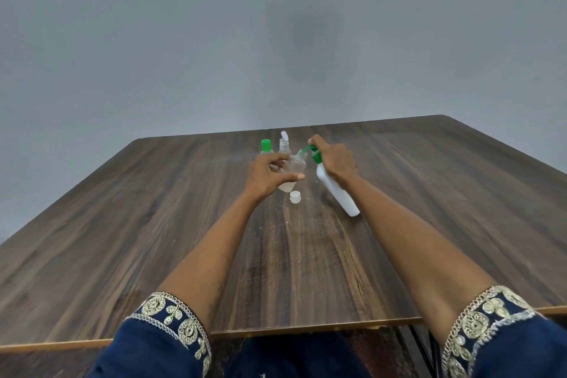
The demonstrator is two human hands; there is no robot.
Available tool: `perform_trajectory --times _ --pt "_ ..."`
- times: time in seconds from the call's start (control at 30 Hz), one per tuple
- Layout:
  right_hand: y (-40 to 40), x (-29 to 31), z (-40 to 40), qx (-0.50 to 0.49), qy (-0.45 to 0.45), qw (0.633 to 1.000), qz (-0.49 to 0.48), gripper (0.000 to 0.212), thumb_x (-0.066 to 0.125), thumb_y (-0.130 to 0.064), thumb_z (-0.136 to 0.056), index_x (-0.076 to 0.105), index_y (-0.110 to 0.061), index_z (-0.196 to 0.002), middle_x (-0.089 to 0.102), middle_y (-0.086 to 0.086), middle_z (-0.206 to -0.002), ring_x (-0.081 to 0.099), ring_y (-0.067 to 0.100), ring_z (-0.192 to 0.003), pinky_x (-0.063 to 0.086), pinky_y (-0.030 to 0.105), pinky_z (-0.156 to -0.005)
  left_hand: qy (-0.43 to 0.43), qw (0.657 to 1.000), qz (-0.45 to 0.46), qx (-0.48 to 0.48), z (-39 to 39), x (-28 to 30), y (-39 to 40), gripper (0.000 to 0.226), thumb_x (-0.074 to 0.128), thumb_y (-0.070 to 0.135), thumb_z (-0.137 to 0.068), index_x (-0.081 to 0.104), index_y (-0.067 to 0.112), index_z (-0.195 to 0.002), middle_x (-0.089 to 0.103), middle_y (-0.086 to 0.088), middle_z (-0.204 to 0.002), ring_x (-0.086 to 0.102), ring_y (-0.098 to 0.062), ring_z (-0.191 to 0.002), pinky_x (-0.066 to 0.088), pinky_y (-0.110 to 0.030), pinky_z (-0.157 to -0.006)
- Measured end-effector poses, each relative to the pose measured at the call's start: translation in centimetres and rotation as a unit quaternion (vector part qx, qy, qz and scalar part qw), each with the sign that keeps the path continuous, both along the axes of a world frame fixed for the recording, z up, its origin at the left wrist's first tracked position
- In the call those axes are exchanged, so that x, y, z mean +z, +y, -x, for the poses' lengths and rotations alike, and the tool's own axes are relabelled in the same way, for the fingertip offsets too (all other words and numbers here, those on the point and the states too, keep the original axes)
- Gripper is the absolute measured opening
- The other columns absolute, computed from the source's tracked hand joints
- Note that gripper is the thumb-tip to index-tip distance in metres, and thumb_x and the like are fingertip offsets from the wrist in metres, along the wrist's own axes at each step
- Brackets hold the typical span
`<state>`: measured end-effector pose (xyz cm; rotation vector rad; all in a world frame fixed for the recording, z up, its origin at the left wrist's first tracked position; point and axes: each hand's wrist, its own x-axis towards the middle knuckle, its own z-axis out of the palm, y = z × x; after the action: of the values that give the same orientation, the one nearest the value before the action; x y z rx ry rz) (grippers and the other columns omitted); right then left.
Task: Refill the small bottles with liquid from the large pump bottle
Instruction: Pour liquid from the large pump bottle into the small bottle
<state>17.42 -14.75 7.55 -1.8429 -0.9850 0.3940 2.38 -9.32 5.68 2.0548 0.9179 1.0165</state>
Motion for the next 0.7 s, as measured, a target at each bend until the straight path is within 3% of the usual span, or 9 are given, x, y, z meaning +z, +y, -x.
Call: perform_trajectory --times 0.3,0.43,0.7 --pt "0.50 -0.36 -0.40 0.017 -0.011 1.000 0.014 0.075 0.033 -0.075 -0.060 0.075 -0.021 -0.090 0.070 0.006 -0.090 0.049 0.012 -0.068 0.035 0.030 -0.060 -0.010 1.000 0.010 -0.001 0.35 -0.01 0.07 0.053 0.086 0.025 -0.061 0.067 0.015 -0.109 0.062 -0.003 -0.097 0.055 -0.012 -0.083 0.046 -0.021 -0.072" --pt "0.60 -0.58 -0.76 0.002 -0.011 1.000 0.010 0.060 0.047 -0.064 -0.080 0.075 -0.012 -0.088 0.069 0.008 -0.084 0.049 0.012 -0.065 0.034 0.027 -0.058 -0.005 1.000 0.003 0.000 0.22 -0.10 0.08 0.057 0.086 0.027 -0.060 0.066 0.014 -0.112 0.062 -0.002 -0.098 0.057 -0.014 -0.086 0.049 -0.027 -0.078" --pt "-0.02 0.08 -0.66 0.040 -0.025 0.999 0.005 0.086 0.024 -0.075 -0.053 0.072 -0.019 -0.096 0.066 0.006 -0.090 0.049 0.012 -0.068 0.035 0.030 -0.063 -0.009 1.000 0.008 -0.007 -0.04 0.04 0.18 0.059 0.086 0.029 -0.061 0.066 0.014 -0.114 0.063 -0.002 -0.099 0.057 -0.012 -0.086 0.047 -0.018 -0.072"
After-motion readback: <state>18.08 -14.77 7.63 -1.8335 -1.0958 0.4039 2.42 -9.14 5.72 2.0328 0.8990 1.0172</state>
